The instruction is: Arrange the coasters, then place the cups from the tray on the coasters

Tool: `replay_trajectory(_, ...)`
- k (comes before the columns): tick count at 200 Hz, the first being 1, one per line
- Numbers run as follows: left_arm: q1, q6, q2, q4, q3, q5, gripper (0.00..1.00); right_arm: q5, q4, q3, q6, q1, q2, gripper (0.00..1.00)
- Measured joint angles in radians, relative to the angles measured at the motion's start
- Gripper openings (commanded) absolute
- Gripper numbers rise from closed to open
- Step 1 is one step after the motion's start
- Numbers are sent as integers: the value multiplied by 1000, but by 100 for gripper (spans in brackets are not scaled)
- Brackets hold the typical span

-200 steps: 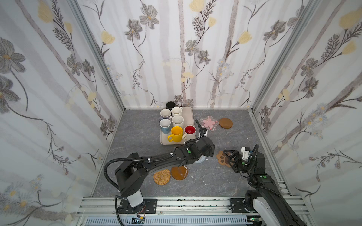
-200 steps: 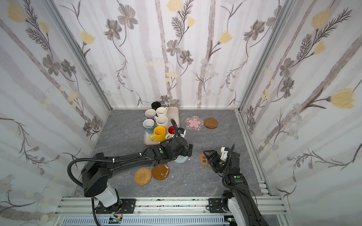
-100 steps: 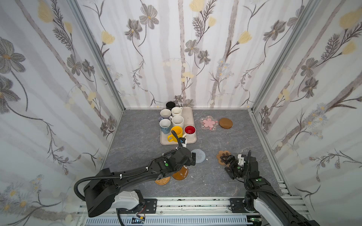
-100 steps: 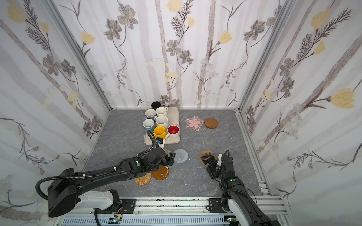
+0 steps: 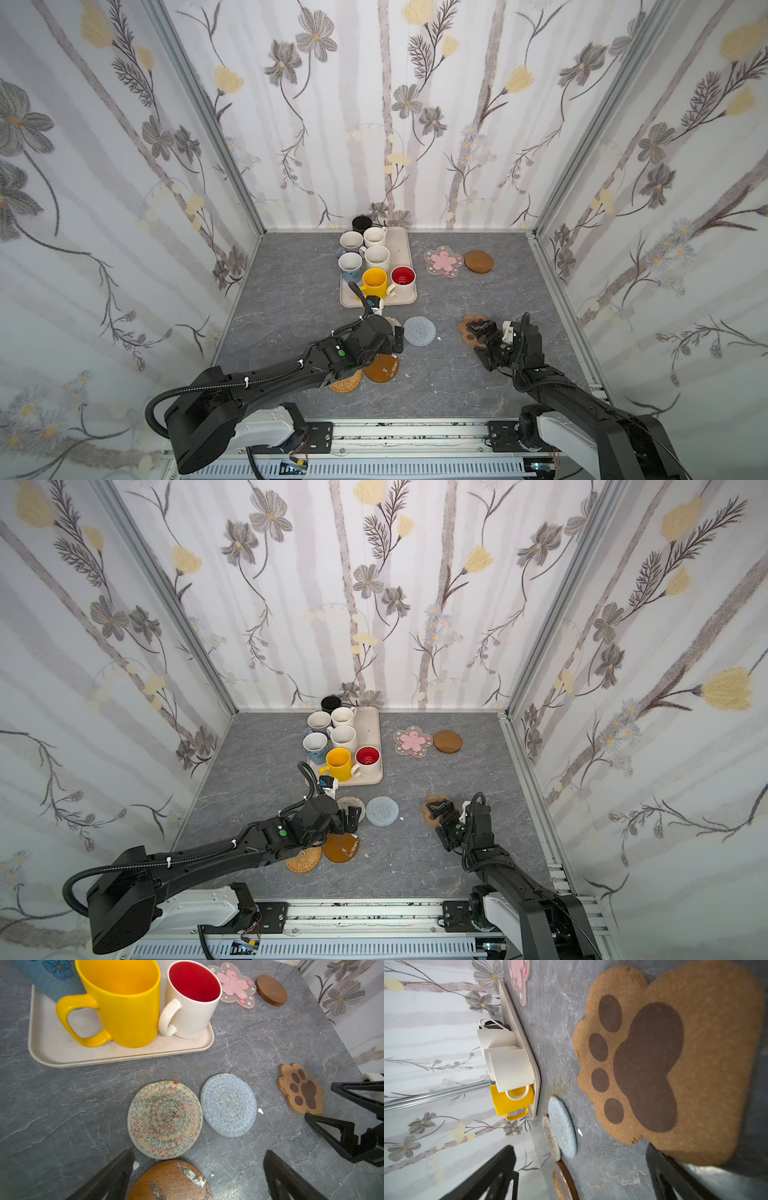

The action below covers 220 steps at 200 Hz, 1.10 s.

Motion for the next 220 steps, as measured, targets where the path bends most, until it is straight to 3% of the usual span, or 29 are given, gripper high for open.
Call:
replay_trajectory(94, 16, 9, 106, 40, -12, 41, 100, -14, 151, 145, -19, -110, 297, 99)
replay_trajectory(167, 43, 34, 194, 70, 24, 78, 100, -56, 301, 191, -18, -41, 443, 100)
replay_trajectory(220, 69, 37, 225, 89, 29, 109, 100, -81, 441, 255, 54, -11, 584, 99)
